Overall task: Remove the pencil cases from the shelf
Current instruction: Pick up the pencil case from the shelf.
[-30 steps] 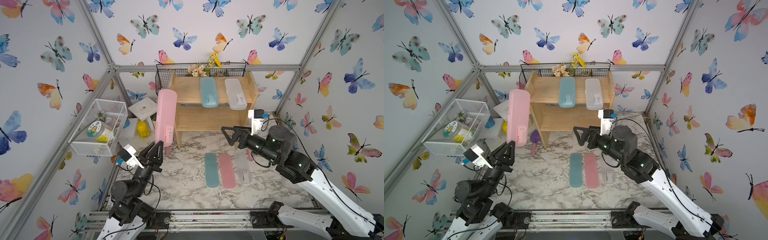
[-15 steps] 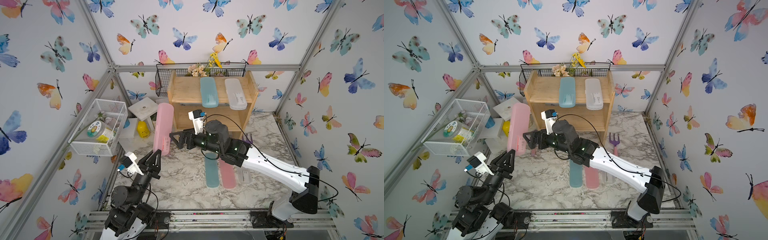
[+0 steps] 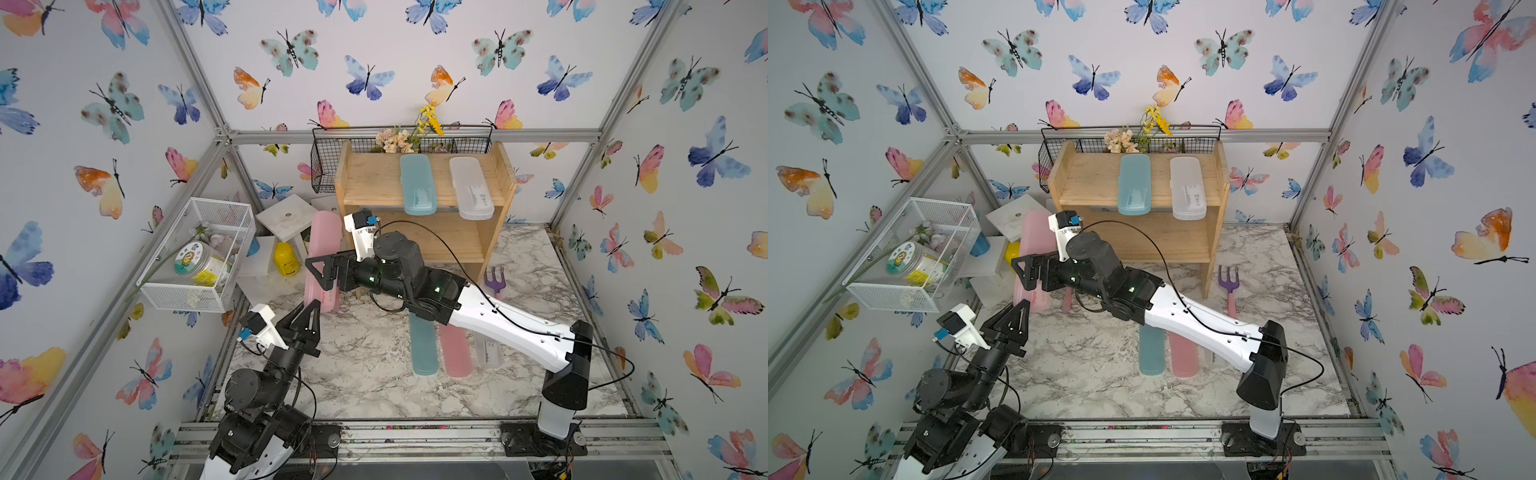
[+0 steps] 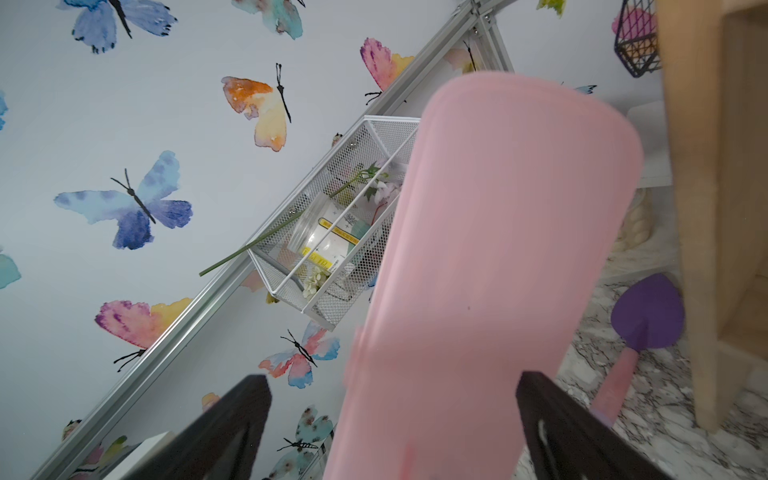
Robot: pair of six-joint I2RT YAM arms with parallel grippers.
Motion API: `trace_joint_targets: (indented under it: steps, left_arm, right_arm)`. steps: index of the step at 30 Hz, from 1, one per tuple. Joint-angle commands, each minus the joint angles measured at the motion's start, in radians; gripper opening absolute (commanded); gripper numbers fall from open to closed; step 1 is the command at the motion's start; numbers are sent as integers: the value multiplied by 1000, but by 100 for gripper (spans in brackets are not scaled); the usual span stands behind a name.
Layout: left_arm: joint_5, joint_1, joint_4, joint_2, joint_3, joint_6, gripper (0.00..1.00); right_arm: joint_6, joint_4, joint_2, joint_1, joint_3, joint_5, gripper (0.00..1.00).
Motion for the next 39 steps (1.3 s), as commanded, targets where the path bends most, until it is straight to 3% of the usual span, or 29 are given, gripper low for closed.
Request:
trace_joint_targets:
  steps: [1,27,35,39]
  left_arm:
    - [-3,-4,38,-31,18,19,0]
    - [-3,-4,11,-42,2,16,0]
    - [-14,-3,-1,-43,-2,11,1]
    - [-22,-5,-4,-42,-7,2,27]
  right_arm:
    - [11,-67,10,2,21,86,99]
    - [40,-56,114,2,118,1,99]
    - [40,-52,88,2,78,22,86]
    - [39,-32,60,2,33,36,82]
